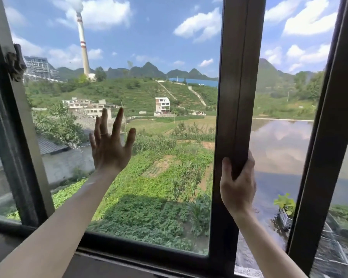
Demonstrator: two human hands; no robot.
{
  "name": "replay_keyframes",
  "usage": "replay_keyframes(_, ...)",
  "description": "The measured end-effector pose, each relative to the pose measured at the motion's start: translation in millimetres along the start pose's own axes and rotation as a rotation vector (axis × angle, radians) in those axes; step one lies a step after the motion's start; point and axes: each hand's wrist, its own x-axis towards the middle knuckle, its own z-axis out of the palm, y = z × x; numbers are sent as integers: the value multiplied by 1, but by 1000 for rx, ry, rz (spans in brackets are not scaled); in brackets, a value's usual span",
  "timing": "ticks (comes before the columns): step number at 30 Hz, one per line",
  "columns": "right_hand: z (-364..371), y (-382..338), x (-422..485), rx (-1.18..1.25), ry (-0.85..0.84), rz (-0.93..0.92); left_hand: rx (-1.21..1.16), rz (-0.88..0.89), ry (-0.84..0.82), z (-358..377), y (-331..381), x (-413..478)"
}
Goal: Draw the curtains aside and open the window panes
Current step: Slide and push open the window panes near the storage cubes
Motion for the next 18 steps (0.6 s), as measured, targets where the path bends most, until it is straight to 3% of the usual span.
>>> replay_keyframes(3, 0, -3, 2, 114, -102, -13, -63, 1, 59, -2, 12, -21)
replay_keyframes(7, 4, -7, 1, 338, -299, 31, -124, 160, -37, -3, 30, -55)
replay_keyframes(18, 66, -9, -8, 572, -611, 91, -121, -119, -235, 10, 6, -100)
